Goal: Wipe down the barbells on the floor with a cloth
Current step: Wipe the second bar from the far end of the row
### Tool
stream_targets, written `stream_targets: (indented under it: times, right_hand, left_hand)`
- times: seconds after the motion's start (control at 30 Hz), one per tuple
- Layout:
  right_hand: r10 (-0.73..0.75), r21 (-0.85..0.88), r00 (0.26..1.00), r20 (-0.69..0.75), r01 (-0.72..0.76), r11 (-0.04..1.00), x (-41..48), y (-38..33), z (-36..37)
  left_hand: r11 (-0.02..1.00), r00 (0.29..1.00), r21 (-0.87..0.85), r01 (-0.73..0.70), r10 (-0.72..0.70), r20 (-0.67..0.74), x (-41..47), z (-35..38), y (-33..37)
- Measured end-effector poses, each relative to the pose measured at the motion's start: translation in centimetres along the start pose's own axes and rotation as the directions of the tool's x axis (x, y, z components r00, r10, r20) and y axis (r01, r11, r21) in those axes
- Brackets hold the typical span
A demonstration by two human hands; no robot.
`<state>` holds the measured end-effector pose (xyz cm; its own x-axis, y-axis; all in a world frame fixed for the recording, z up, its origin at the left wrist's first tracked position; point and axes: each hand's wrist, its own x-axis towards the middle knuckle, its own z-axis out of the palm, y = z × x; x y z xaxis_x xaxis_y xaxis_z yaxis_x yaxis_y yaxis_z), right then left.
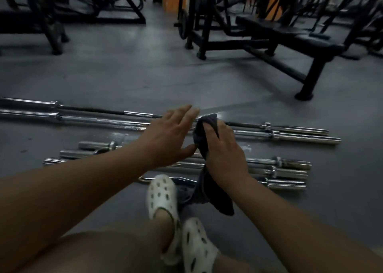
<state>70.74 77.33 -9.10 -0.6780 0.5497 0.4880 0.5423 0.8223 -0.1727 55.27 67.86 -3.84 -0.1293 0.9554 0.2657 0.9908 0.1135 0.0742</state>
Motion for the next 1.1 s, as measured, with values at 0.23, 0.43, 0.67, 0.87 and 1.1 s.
stream_targets:
  times: [0.23,0.43,0.67,0.87,1.1]
  right_hand:
    - [0.096,-0.047,0.995,0.011,-0.096,0.994,-3.1,8.1,-3.7]
    - [0.247,-0.014,0.968,-0.039,-0.248,0.969,-2.9,16.9,-2.4]
    - [0.355,-0.055,0.935,0.022,-0.353,0.934,1.1,24.4,0.3]
    - [0.409,-0.133,0.902,0.139,-0.392,0.91,4.1,28.3,1.0]
    - [0.423,-0.148,0.877,0.227,-0.398,0.905,6.7,31.5,1.1]
  left_hand:
    - [0.998,0.997,0.006,-0.055,0.054,0.053,3.6,3.5,8.1]
    - [0.982,0.969,0.086,-0.168,0.148,0.196,12.5,9.0,9.5]
    - [0.989,0.976,0.061,-0.138,0.125,0.18,23.3,14.0,12.0]
    - [1.0,0.986,-0.006,0.0,0.001,0.165,26.0,18.6,14.5]
    - [0.972,0.972,-0.151,0.181,-0.154,0.176,28.4,20.8,15.7]
